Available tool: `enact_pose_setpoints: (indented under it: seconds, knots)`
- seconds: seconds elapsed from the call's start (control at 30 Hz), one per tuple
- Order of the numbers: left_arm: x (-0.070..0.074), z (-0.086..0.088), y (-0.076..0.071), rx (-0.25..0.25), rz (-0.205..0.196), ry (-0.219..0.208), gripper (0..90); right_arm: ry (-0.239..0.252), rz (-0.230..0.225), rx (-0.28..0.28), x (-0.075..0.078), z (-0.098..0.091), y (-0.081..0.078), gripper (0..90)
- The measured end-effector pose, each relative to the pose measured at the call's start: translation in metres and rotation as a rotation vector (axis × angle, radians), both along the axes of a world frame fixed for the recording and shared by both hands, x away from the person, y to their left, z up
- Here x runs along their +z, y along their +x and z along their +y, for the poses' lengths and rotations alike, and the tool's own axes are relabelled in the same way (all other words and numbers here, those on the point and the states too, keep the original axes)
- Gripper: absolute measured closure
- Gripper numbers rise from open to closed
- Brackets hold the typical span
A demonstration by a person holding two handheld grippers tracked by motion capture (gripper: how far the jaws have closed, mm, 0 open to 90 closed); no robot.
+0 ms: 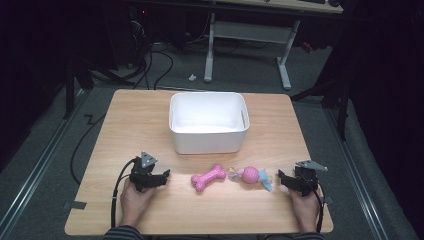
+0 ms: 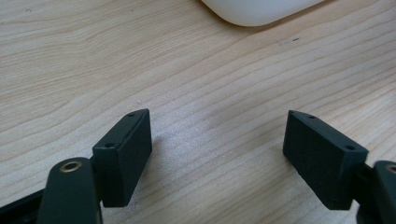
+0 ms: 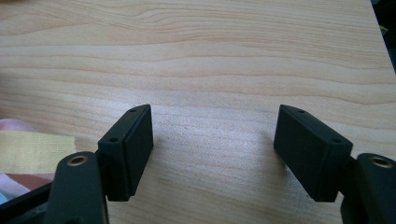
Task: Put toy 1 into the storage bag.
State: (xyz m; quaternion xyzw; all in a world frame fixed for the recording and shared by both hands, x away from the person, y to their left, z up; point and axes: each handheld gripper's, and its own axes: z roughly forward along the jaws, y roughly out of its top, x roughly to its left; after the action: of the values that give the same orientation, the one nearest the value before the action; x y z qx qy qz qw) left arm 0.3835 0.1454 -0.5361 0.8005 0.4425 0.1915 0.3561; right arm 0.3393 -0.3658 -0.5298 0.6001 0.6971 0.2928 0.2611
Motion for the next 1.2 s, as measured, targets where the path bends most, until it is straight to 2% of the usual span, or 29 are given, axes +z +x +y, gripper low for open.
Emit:
enact_pose_setpoints:
  seconds: [0.7, 1.0, 1.2]
  knots:
    - [0.0001, 0.0000, 0.0008, 0.008, 0.003, -0.005, 24.4, -0.001, -0.001, 0.003, 0.0000, -0.0001, 0.0002, 28.4]
    - [0.0000, 0.0002, -0.0010, -0.007, 0.003, 0.000, 23.2, 0.000, 0.000, 0.002, 0.0000, 0.0000, 0.0002, 28.3]
    - [0.0012, 0.0004, -0.0014, 0.001, 0.016, -0.004, 23.7, 0.000, 0.001, 0.003, 0.0000, 0.0001, 0.0002, 28.1]
